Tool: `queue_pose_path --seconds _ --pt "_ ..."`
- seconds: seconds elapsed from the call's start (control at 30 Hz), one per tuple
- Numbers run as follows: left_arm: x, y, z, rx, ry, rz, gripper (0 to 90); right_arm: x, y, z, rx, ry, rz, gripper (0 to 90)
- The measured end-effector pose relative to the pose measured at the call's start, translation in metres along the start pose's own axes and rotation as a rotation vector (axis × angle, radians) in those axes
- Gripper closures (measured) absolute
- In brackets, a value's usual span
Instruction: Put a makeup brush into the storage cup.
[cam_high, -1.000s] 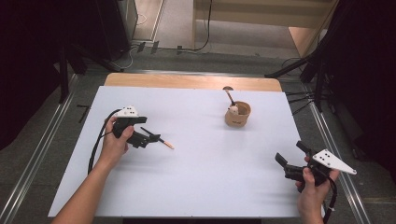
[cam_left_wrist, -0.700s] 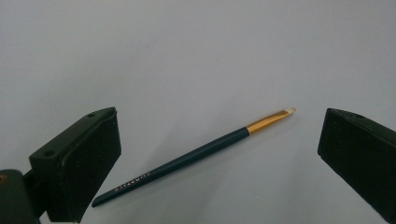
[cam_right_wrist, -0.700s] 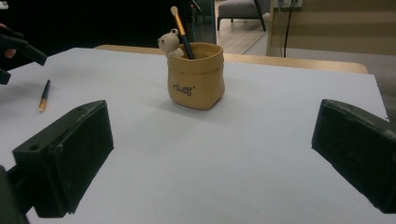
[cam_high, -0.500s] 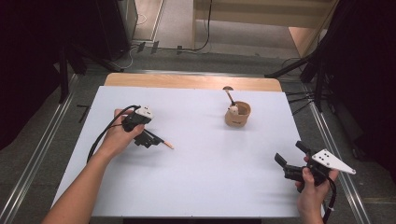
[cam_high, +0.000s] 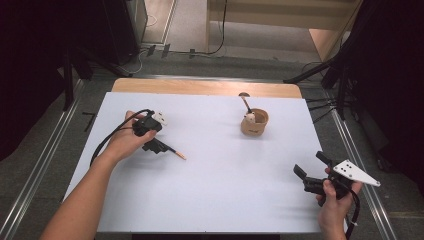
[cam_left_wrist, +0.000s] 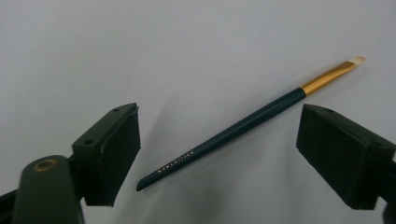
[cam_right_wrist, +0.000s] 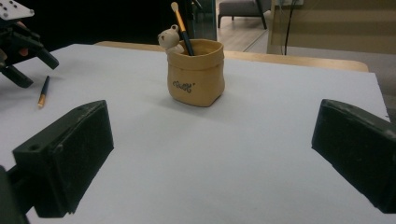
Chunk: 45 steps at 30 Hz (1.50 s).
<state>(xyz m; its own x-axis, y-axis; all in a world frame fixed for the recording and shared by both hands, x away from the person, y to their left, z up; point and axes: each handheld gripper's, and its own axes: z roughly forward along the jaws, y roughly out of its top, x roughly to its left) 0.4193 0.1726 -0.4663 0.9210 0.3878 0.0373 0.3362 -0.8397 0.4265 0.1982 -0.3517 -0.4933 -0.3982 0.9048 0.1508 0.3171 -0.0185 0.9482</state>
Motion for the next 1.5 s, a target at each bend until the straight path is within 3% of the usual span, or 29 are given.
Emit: queue_pose_path --seconds 0.2,0.33,0.67,0.8,0.9,0.93,1.0,1.07,1.17,1.3,1.5 --pt "0.000 0.000 0.002 0.027 -0.003 0.025 15.8 0.000 0.000 -0.001 0.002 -0.003 -0.006 0.0" --pt "-0.004 0.002 0.007 0.072 0.013 0.056 17.6 -0.001 -0.001 0.000 0.004 -0.003 -0.006 0.0" --pt "-0.003 -0.002 0.013 0.074 -0.017 0.017 21.7 -0.001 -0.001 0.001 0.009 -0.001 -0.006 0.0" --pt "-0.003 -0.002 0.012 0.077 -0.016 0.023 26.1 -0.001 -0.001 0.001 0.010 -0.002 -0.005 0.0" --pt "-0.006 0.001 0.010 0.095 -0.027 0.033 37.0 -0.001 -0.001 0.001 0.011 -0.004 -0.004 0.0" --pt "-0.006 0.002 0.008 0.103 -0.028 0.035 44.3 -0.001 -0.001 0.001 0.011 -0.005 -0.003 0.0" --pt "-0.008 0.004 0.007 0.117 -0.044 0.047 68.9 -0.001 -0.001 0.001 0.011 -0.005 -0.004 0.0" --pt "-0.010 0.005 0.007 0.130 -0.043 0.052 77.7 -0.001 -0.001 0.001 0.013 -0.002 -0.005 0.0" --pt "-0.014 0.009 0.008 0.155 -0.036 0.048 84.4 -0.001 -0.002 0.002 0.017 0.000 -0.010 0.0" --pt "-0.012 0.009 0.008 0.165 -0.047 0.012 85.3 0.001 -0.002 0.004 0.023 0.006 -0.008 0.0" --pt "-0.008 0.003 0.005 0.113 -0.085 -0.045 85.4 0.003 -0.001 0.005 0.026 0.013 -0.012 0.0"
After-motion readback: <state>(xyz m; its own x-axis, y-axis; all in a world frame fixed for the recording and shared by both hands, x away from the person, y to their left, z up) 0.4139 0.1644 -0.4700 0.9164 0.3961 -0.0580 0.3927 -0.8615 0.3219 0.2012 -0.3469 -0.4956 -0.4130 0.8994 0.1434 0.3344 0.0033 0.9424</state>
